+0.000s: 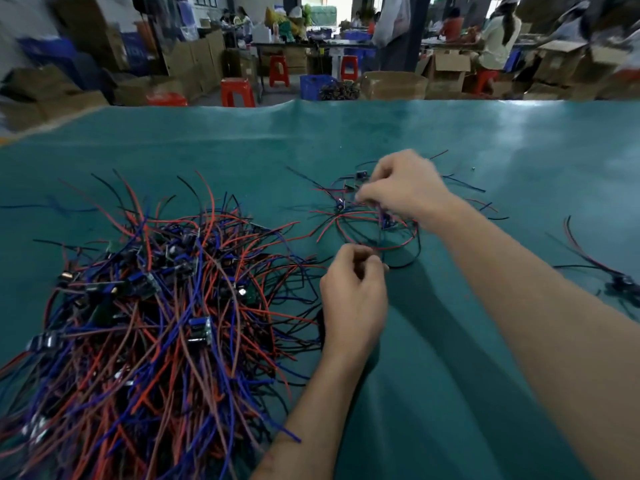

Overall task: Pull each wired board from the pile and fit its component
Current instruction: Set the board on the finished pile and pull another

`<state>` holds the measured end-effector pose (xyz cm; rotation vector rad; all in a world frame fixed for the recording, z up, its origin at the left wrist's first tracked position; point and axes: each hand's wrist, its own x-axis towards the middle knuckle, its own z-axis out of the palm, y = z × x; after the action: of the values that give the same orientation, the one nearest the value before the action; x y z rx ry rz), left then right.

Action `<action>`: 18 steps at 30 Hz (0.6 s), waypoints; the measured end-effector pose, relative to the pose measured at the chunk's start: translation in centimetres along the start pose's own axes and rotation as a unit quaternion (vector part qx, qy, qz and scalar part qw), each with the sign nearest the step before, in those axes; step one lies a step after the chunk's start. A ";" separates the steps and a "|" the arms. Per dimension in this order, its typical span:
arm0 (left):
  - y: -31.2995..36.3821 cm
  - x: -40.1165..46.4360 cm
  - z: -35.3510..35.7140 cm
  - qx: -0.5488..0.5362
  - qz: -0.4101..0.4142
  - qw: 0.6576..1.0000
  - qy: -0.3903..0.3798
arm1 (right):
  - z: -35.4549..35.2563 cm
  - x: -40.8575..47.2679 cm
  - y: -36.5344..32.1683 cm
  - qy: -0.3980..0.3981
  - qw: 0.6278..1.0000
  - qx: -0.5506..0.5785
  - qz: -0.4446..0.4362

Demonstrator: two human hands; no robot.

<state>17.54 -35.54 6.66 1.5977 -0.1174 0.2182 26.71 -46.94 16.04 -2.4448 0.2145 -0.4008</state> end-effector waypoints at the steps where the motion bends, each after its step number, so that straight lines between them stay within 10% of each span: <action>1: 0.0 0.0 0.1 -0.006 -0.001 1.000 0.006 | -1.6 -1.1 0.8 0.012 0.998 0.061 0.014; 9: 0.6 0.0 0.4 -0.059 -0.023 0.994 -0.094 | -3.7 -11.3 6.1 -0.046 0.882 0.464 0.076; 18: 0.5 0.0 0.1 -0.035 0.023 0.989 -0.141 | -2.3 -12.1 7.0 -0.126 0.927 0.354 0.023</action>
<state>17.42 -35.68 7.16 1.5491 -0.3759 0.0221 14.17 -50.67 10.58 -1.7466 0.0050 -0.1045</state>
